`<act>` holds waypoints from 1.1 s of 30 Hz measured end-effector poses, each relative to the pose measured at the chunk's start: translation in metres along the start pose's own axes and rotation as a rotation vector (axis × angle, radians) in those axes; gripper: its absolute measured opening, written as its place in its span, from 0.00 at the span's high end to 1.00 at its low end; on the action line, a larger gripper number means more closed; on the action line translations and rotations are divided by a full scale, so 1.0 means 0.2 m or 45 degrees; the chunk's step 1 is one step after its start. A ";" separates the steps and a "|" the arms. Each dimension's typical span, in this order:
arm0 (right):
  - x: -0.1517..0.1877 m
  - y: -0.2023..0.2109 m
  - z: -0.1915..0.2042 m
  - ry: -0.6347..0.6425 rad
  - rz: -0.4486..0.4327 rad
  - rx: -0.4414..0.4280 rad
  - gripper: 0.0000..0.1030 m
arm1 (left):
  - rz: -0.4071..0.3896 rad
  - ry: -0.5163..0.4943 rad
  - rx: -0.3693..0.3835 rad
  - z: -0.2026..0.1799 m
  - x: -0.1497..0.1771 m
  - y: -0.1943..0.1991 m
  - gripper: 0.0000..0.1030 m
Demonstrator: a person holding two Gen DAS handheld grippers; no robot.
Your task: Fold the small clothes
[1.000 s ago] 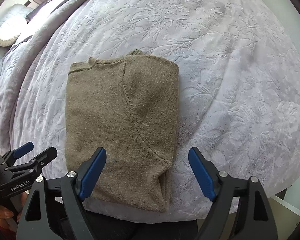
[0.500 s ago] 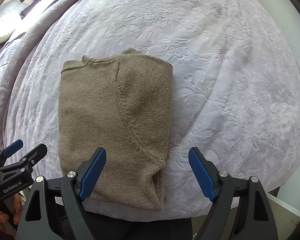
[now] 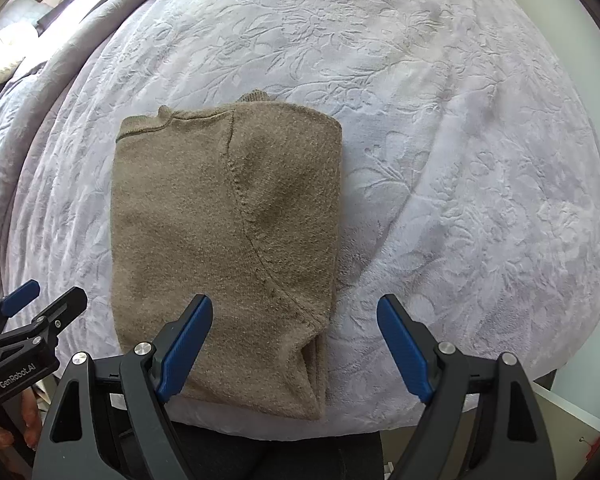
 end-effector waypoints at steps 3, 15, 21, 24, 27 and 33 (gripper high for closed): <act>0.00 0.00 0.00 0.002 0.002 0.002 0.16 | -0.001 -0.002 -0.004 0.00 0.00 0.00 0.01; 0.01 0.00 0.00 0.004 0.005 0.000 0.16 | 0.002 -0.004 -0.007 -0.01 0.01 0.00 0.01; 0.02 0.00 0.00 0.006 0.003 -0.001 0.16 | -0.001 -0.007 -0.029 -0.02 0.02 0.00 0.01; 0.02 0.00 0.00 0.010 0.004 0.002 0.16 | 0.000 0.000 -0.030 0.00 0.01 0.00 0.01; 0.02 0.00 0.01 0.017 0.006 0.001 0.16 | -0.004 0.010 -0.027 0.01 0.00 0.00 0.01; 0.02 -0.01 0.03 0.023 0.012 -0.003 0.16 | -0.033 0.026 -0.012 0.02 0.00 0.02 0.01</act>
Point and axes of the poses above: each gripper's, at about its wrist camera, not at the fingertips, and y roughly against the way its jaws point, z to its left, x to its underside, the point moved 5 cm from there along -y, roughly the way its jaws point, and after that the axes turned 1 degree about -y, right-handed, at the moved point
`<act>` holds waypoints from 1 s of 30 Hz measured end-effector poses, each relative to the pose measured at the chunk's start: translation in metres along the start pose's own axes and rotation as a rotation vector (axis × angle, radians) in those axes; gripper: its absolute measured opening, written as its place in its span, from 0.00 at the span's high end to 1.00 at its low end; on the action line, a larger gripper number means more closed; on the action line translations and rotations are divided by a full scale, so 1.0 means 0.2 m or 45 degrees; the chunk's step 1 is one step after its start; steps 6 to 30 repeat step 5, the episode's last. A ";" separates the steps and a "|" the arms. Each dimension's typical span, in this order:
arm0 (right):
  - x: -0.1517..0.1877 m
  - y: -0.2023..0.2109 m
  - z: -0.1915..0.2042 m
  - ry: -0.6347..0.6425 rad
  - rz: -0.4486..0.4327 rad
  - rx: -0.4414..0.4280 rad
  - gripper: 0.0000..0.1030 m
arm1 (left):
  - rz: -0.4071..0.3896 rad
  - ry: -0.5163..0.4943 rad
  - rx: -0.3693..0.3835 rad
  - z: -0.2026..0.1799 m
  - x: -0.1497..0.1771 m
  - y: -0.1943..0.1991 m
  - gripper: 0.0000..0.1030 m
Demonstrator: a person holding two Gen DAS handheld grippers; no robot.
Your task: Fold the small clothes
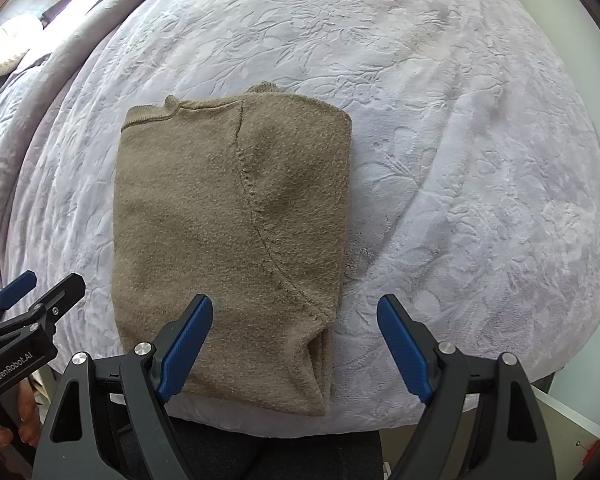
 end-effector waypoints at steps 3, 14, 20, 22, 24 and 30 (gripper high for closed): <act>0.00 0.00 0.00 0.000 0.000 0.001 0.16 | 0.004 -0.011 0.000 -0.01 0.00 0.00 0.01; 0.00 0.00 0.00 -0.002 0.000 0.001 0.16 | 0.007 -0.012 0.002 -0.01 0.00 0.00 0.01; 0.00 0.00 0.00 -0.002 0.000 0.001 0.16 | 0.007 -0.012 0.002 -0.01 0.00 0.00 0.01; 0.00 0.00 0.00 -0.002 0.000 0.001 0.16 | 0.007 -0.012 0.002 -0.01 0.00 0.00 0.01; 0.00 0.00 0.00 -0.002 0.000 0.001 0.16 | 0.007 -0.012 0.002 -0.01 0.00 0.00 0.01; 0.00 0.00 0.00 -0.002 0.000 0.001 0.16 | 0.007 -0.012 0.002 -0.01 0.00 0.00 0.01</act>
Point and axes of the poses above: each gripper's, at about its wrist camera, not at the fingertips, and y roughly against the way its jaws point, z to its left, x to its underside, the point moved 5 cm from there along -y, roughly the way its jaws point, and after that the axes turned 1 degree about -y, right-handed, at the moved point
